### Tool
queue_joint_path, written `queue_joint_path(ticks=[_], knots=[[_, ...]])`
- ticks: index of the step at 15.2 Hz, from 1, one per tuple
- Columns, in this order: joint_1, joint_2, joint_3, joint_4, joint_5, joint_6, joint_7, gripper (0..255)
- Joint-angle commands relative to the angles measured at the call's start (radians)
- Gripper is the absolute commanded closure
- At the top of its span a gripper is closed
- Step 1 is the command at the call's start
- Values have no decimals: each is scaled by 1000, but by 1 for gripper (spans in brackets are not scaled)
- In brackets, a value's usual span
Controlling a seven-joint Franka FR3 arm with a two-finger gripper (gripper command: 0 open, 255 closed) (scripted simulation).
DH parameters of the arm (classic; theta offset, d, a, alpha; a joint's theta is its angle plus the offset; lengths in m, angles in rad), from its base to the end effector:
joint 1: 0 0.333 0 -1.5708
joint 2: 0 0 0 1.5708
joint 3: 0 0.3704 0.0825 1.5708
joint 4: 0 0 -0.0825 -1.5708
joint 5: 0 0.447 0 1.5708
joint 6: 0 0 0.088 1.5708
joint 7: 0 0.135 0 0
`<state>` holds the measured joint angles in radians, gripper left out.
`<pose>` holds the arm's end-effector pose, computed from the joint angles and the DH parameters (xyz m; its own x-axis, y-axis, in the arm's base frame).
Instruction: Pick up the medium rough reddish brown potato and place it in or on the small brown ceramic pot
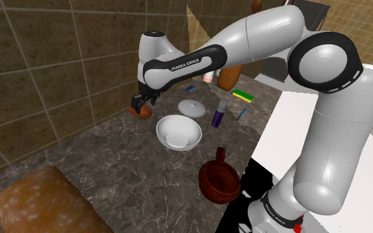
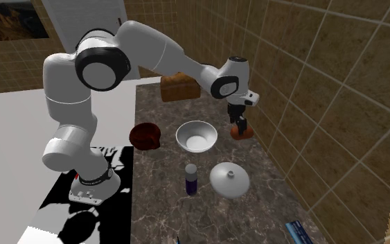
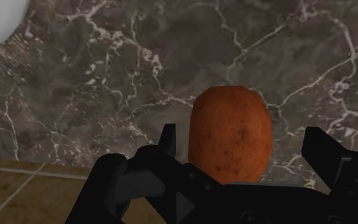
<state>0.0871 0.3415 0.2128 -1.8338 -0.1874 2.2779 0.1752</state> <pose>0.6913 0.1948 0.3481 0.9672 0.2230 0.1214 0.2166 -0.9742 0.0640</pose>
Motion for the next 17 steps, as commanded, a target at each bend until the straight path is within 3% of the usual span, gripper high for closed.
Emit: queue_joint_path(ticks=[1,10,11,17], knots=[[1,18,-3,-2,-6,20,3,0],[1,32,-6,-4,-11,36,6,0],[1,32,-6,-5,-11,36,6,255],[1,31,-6,-5,-11,36,6,255]])
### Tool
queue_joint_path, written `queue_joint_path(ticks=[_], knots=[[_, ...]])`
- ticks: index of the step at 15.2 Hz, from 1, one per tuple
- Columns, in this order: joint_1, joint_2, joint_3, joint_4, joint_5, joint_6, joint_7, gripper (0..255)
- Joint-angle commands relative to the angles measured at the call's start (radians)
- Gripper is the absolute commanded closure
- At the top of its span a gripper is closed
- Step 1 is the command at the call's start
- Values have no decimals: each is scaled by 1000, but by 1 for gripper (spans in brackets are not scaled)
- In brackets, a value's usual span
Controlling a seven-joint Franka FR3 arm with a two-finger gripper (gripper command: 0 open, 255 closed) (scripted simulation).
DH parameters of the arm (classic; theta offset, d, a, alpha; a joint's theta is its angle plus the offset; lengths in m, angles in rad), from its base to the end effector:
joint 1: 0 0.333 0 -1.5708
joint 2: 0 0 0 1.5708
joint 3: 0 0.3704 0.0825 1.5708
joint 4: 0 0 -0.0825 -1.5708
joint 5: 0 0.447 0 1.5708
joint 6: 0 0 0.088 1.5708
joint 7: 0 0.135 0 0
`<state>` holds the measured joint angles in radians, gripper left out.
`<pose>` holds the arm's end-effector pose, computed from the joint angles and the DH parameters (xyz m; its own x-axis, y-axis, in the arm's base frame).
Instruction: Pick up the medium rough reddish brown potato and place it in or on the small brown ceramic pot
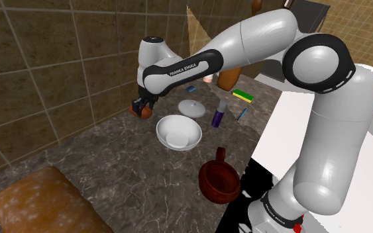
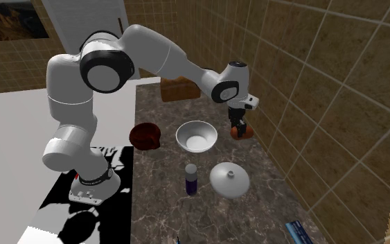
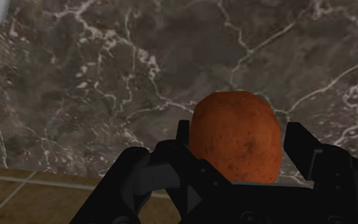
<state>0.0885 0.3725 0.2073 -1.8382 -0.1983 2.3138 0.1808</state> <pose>0.6950 0.1936 0.3273 0.9670 0.2233 0.1227 0.2169 -0.9741 0.0640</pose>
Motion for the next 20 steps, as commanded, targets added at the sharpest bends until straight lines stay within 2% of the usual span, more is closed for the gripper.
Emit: queue_joint_path(ticks=[1,3,20], knots=[[0,1,0,0,0,0,0,255],[0,1,0,0,0,0,0,255],[-8,-91,16,106,41,-194,-38,255]])
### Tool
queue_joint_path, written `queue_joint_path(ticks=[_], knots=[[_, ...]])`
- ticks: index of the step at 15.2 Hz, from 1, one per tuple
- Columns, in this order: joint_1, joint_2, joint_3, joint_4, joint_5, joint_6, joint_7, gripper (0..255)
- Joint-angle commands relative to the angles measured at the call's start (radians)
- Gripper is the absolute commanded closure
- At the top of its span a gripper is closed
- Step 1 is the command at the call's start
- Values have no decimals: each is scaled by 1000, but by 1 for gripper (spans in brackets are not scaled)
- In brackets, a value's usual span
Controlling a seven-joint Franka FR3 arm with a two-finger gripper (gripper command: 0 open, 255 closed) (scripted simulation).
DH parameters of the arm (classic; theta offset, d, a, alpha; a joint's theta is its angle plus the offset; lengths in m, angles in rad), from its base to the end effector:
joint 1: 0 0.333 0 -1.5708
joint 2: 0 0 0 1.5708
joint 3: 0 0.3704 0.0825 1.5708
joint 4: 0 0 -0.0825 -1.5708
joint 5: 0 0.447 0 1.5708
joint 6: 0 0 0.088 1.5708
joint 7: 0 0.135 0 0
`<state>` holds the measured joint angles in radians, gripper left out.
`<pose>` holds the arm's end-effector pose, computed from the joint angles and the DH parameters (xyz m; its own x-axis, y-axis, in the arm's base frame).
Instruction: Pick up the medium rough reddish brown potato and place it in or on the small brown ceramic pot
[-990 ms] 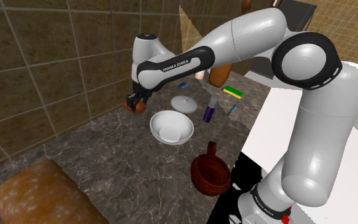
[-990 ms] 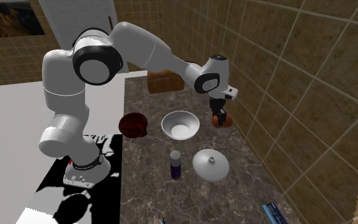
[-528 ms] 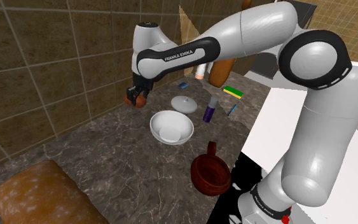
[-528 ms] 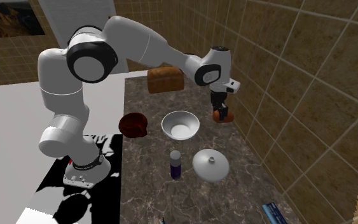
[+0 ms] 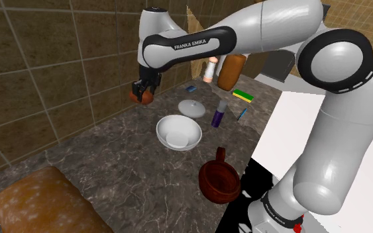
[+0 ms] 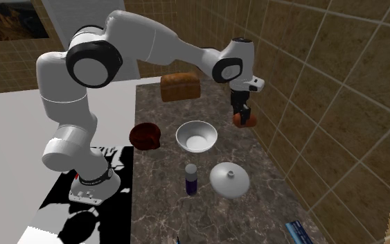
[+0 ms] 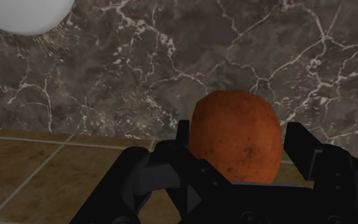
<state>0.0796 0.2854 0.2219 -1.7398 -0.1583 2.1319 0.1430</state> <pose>0.6969 0.1931 0.4230 0.9671 0.2232 0.1224 0.2168 -0.9741 0.0638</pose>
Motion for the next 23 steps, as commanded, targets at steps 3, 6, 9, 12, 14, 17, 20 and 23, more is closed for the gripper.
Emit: queue_joint_path(ticks=[3,6,9,12,14,17,20,23], knots=[[1,-15,3,34,7,-48,-5,255],[1,-24,4,62,11,-85,-10,255],[1,-31,5,93,15,-123,-15,255],[2,-36,7,126,18,-161,-19,255],[2,-38,7,150,20,-187,-22,255],[-1,-84,10,109,30,-190,-23,255],[-8,-212,15,-52,59,-153,-25,255],[-9,-336,17,-195,89,-130,-30,255]])
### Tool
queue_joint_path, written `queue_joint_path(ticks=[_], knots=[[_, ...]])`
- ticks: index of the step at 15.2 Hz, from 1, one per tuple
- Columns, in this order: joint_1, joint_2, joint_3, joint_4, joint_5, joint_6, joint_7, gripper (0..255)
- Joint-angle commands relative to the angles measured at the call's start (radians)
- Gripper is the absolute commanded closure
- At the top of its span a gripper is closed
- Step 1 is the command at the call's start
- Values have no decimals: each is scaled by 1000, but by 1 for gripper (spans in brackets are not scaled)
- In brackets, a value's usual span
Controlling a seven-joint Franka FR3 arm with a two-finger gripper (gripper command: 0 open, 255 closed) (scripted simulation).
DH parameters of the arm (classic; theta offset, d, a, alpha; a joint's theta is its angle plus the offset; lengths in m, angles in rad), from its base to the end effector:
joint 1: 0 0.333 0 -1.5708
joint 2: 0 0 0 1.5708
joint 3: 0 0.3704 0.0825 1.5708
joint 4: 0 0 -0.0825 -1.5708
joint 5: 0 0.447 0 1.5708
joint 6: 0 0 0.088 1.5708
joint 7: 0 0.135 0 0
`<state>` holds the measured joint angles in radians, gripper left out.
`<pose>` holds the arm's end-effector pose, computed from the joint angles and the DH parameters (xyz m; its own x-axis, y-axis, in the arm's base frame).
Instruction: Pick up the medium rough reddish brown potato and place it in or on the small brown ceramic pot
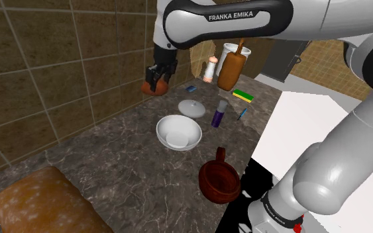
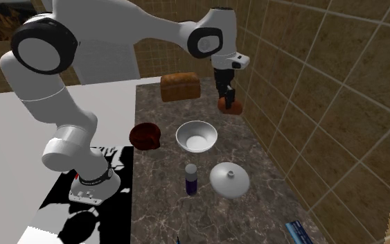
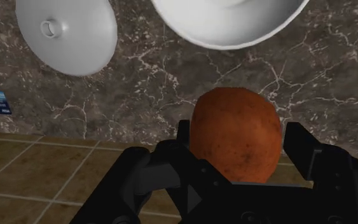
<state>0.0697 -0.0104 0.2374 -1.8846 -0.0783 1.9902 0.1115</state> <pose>0.6054 0.1853 0.5256 0.9670 0.2238 0.1220 0.2174 -0.9740 0.0639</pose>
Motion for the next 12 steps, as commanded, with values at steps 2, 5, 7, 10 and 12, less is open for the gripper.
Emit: queue_joint_path(ticks=[2,5,7,10,12], knots=[[5,-121,2,-137,30,20,-3,255],[15,-242,1,-257,60,22,-8,255],[25,-323,-1,-331,79,16,-11,255],[45,-446,-4,-433,106,-3,-13,255],[61,-529,-6,-496,122,-23,-13,255]])
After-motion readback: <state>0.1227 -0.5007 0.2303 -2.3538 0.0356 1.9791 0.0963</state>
